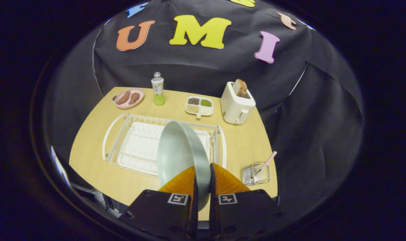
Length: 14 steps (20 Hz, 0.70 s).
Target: Take the plate from the dish rack, then take the spoon from the basket and place it into the plate.
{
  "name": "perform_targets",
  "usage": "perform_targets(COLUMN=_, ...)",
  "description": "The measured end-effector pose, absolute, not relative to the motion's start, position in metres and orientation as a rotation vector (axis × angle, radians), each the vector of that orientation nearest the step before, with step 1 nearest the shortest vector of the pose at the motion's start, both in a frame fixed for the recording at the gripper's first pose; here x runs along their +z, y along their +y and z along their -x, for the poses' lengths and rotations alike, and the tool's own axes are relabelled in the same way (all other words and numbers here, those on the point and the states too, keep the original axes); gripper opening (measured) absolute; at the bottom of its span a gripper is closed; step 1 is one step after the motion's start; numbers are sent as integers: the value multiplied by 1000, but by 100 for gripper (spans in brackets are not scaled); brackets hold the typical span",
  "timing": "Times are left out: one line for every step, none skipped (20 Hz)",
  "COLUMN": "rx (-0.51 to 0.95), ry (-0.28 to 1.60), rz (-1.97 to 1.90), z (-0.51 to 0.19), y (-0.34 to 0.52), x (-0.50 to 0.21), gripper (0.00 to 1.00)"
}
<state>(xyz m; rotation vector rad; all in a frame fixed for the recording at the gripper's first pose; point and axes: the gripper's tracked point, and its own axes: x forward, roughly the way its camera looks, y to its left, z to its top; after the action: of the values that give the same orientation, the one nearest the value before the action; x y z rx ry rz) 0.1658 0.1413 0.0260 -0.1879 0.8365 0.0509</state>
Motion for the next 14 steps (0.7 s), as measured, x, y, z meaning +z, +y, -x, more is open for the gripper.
perform_targets(rx=102, ry=850, rz=122, z=-153, y=146, x=14, gripper=18)
perform_targets(rx=141, ry=873, rz=55, z=-140, y=148, x=-3, gripper=19)
perform_targets(rx=179, ry=893, rz=1, z=-130, y=152, x=-19, gripper=19)
perform_targets(rx=209, ry=908, rz=-36, z=-124, y=151, x=-34, gripper=19)
perform_targets(rx=228, ry=911, rz=-54, z=-119, y=150, x=-48, gripper=19)
perform_targets(rx=239, ry=900, rz=-60, z=-115, y=148, x=-61, gripper=19)
perform_targets(rx=251, ry=878, rz=-45, z=-114, y=145, x=-72, gripper=18)
perform_targets(rx=256, ry=871, rz=-33, z=-110, y=144, x=-86, gripper=19)
perform_targets(rx=273, ry=868, rz=-26, z=-106, y=143, x=-96, gripper=19)
perform_targets(rx=298, ry=862, rz=-27, z=-100, y=145, x=-105, gripper=18)
perform_targets(rx=318, ry=861, rz=-37, z=-96, y=146, x=-115, gripper=19)
perform_targets(rx=327, ry=866, rz=-43, z=-93, y=143, x=-126, gripper=19)
perform_targets(rx=320, ry=871, rz=-42, z=-94, y=139, x=-137, gripper=18)
perform_targets(rx=303, ry=871, rz=-23, z=-98, y=133, x=-147, gripper=18)
